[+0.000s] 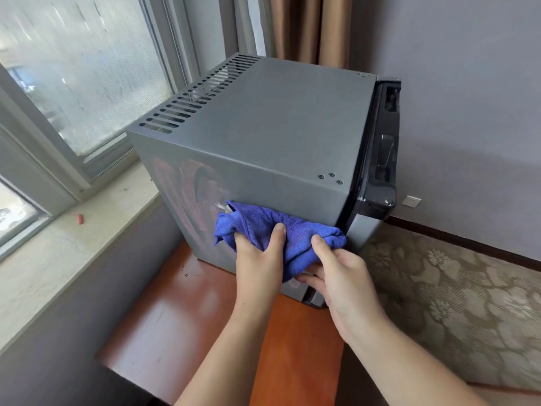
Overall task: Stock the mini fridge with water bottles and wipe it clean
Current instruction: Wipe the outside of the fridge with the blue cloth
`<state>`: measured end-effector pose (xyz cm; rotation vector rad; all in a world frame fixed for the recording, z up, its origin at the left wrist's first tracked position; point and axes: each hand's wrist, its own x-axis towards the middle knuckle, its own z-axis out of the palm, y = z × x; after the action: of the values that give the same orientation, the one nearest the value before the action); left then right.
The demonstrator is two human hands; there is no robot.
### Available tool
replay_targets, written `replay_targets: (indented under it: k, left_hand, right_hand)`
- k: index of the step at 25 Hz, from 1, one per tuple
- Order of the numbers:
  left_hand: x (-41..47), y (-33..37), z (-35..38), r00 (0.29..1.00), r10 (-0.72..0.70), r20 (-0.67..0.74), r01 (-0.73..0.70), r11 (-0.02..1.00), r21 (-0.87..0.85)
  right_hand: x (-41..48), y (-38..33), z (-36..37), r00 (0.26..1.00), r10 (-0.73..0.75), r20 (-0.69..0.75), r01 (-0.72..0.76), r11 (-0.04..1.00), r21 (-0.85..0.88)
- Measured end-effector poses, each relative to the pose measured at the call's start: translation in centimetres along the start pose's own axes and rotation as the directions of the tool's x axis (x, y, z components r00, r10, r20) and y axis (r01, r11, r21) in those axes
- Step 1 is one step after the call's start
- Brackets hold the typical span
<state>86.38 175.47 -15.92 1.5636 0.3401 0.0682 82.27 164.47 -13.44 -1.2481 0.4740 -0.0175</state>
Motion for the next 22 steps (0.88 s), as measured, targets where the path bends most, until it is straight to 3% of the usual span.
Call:
replay_targets:
  k: [8,22]
  left_hand:
    - [1.0,-8.5,0.4,0.951,-0.310,0.015,0.308,0.948,0.077]
    - [3.6,-19.7,1.9,0.808,-0.587,0.042,0.550,0.779,0.301]
  right_hand:
    - [2.9,6.8,-1.7,0.959,0.259,-0.112,-0.264,0.964,-0.034]
    - [8.1,15.7,-4.9,0.799,0.562,-0.213,-0.569,0.821,0.031]
